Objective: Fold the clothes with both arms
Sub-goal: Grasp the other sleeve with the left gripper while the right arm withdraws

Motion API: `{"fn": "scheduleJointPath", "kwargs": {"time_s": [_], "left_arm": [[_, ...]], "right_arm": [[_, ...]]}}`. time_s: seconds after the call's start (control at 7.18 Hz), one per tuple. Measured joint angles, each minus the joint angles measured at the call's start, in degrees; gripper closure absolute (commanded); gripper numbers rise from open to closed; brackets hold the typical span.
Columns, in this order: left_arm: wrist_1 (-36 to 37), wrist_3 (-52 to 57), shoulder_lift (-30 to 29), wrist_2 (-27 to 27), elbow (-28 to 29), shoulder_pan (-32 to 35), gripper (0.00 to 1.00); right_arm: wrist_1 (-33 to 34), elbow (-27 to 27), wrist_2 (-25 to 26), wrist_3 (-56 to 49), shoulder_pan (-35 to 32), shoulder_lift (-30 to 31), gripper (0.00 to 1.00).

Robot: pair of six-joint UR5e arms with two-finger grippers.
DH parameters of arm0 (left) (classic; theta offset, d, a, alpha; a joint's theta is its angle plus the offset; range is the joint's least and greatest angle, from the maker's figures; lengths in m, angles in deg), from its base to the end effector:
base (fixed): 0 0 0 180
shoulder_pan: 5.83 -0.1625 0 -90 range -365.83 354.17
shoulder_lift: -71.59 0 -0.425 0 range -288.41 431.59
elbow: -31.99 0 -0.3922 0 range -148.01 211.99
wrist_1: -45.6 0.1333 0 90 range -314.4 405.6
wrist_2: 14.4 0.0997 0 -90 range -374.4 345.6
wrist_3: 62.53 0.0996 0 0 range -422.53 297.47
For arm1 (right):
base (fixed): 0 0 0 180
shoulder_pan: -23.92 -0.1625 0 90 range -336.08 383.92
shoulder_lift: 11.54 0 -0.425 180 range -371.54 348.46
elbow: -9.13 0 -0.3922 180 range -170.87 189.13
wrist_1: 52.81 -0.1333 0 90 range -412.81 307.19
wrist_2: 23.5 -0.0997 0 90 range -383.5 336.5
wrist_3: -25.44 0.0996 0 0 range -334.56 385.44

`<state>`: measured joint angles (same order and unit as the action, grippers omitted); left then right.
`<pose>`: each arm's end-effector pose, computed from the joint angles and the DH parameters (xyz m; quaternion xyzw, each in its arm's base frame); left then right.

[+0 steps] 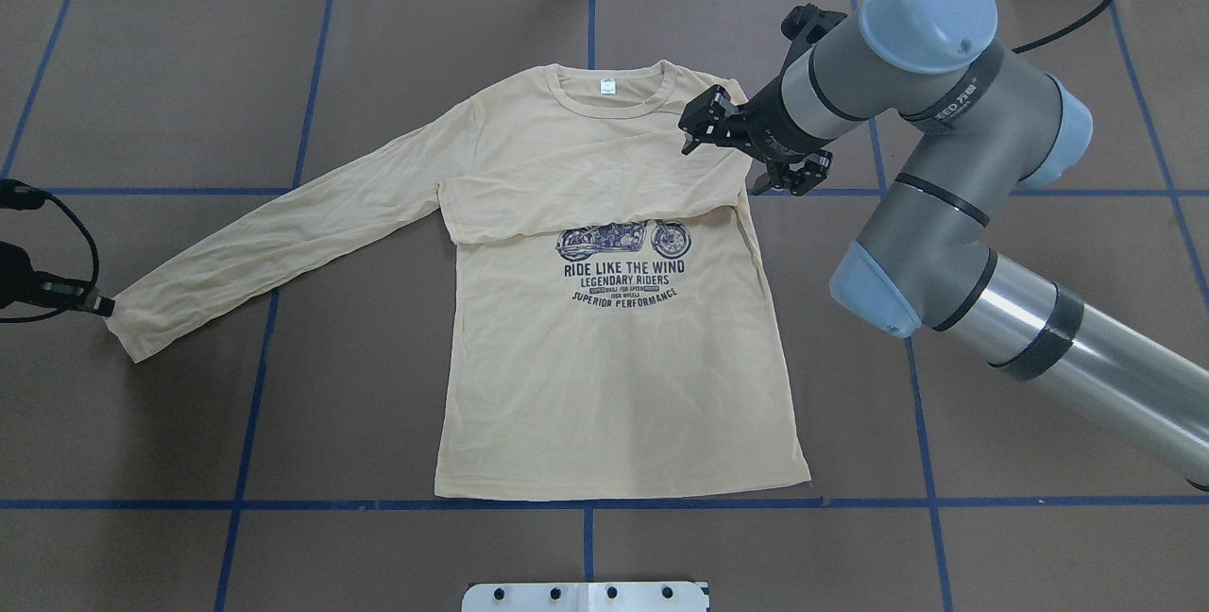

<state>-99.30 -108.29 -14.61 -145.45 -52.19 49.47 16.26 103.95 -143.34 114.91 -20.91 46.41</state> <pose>0.2186 -0.4350 0.6341 0.0662 0.4799 0.0510 0.8733 -0.4130 -0.5286 0.2491 -0.0279 -0.5178 0.2037 0.8304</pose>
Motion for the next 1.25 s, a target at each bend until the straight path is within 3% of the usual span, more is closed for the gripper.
{"fn": "scheduleJointPath", "kwargs": {"time_s": [0.28,0.56,0.98,1.25], "left_arm": [[0.32,-0.72,-0.13,-2.63,-5.08,0.45,1.0],[2.17,-10.11,-5.42,-2.72,-9.76,1.41,1.0],[19.0,-28.33,-28.05,2.22,-10.93,-0.72,1.0],[22.22,-39.26,-41.2,11.96,-7.54,-8.61,1.0]], "right_arm": [[-0.01,2.59,-1.9,-0.42,-2.57,3.48,0.0],[-0.07,4.65,-4.57,-1.7,-7.01,8.45,0.0],[-0.13,5.16,-4.93,-13.22,-12.89,18.41,0.0],[-0.1,4.81,-4.7,-19.23,-15.92,22.72,0.0]]}}
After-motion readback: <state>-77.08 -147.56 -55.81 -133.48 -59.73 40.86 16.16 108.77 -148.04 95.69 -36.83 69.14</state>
